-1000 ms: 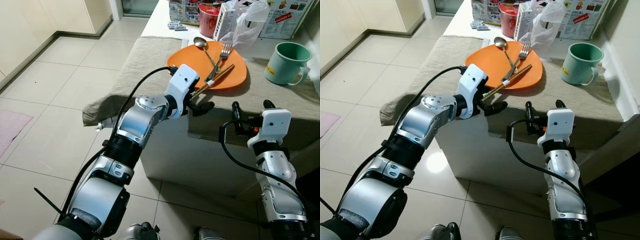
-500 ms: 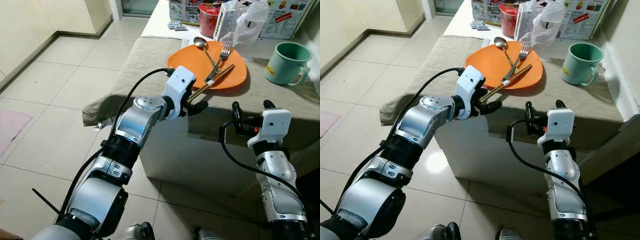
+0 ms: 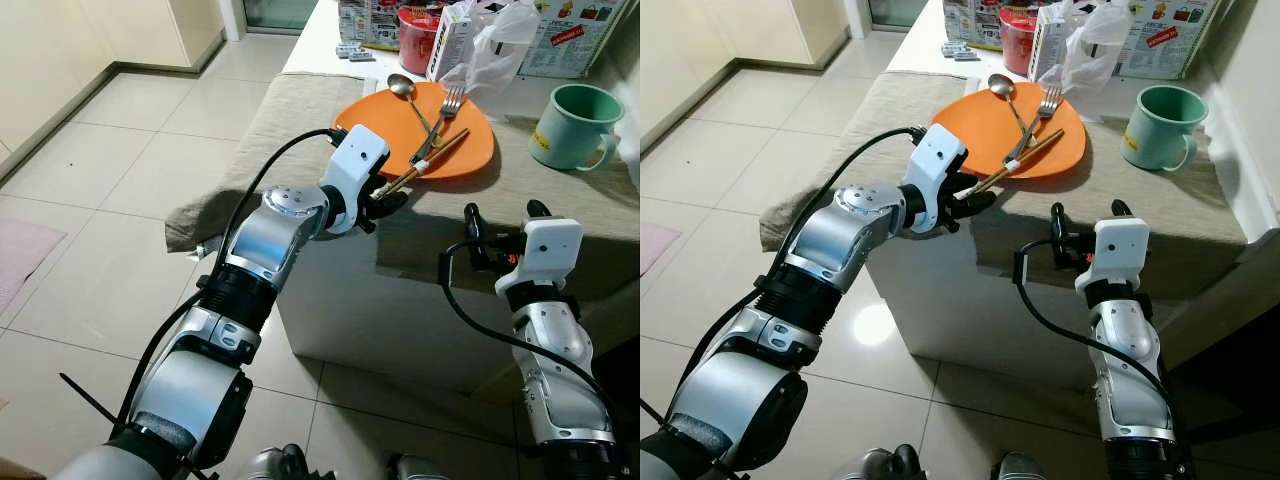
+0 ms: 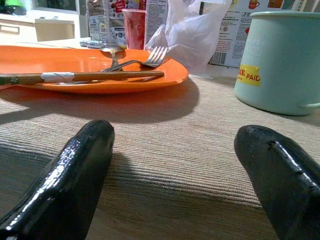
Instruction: Setting the table
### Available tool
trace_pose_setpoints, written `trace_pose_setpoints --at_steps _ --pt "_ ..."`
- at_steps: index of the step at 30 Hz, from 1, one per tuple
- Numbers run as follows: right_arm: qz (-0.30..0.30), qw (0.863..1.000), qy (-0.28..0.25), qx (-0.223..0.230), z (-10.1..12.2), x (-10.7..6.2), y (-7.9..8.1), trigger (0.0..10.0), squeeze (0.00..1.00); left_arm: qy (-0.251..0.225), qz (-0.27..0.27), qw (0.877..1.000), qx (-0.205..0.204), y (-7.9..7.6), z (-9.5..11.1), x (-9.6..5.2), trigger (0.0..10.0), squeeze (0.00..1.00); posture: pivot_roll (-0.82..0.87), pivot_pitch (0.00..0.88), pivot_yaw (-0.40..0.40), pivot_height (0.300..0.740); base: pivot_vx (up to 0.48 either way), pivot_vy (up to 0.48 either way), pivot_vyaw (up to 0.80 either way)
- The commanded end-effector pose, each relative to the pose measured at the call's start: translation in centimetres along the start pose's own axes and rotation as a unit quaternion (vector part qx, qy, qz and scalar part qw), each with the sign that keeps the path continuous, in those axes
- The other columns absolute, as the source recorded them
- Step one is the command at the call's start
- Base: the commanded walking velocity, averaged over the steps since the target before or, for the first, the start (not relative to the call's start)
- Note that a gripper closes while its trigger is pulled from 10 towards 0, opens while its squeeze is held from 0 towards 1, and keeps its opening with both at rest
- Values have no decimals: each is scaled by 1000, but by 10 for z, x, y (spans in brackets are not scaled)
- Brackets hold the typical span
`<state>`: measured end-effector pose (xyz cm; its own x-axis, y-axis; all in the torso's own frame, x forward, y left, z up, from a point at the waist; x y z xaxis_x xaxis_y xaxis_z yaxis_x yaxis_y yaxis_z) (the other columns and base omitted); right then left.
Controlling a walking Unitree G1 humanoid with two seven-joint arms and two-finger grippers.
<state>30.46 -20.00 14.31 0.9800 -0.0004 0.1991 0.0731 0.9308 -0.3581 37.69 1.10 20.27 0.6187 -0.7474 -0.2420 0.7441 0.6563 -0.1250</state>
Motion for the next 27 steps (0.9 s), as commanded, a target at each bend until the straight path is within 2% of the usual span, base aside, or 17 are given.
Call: trace_pose_setpoints --at_steps 1,5,14,23,27 --pt "23 997 74 -2 -31 -12 9 10000 0 5 -8 1000 10 -1 2 1 0 0 -197 125 95 740 0 0 0" --pt "24 997 74 -2 -31 -12 9 10000 0 19 -10 1000 22 -2 -3 2 0 0 -197 127 95 740 0 0 0" --pt "23 997 76 -1 -31 -13 9 10000 0 28 -14 999 21 -2 -8 3 0 0 -199 131 97 740 0 0 0" --pt "23 997 76 -2 -31 -13 9 10000 0 4 -10 999 32 0 2 1 0 0 -202 134 96 740 0 0 0" --pt "23 997 75 -1 -30 -13 9 10000 0 -33 3 998 47 4 18 -4 0 0 -199 135 94 740 0 0 0"
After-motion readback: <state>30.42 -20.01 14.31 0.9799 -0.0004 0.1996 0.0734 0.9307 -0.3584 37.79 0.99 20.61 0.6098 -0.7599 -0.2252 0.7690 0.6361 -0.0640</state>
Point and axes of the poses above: a point about 5 cm out from each wrist's last joint towards the gripper, its own x axis pointing out of the wrist towards the gripper, its own z axis along the axis of the wrist's last joint, y = z × x, the point moved 2 cm from there along x, pointing out of the wrist towards the gripper, and after that the axes turned 13 degrees about -x, right-handed, at the moved point
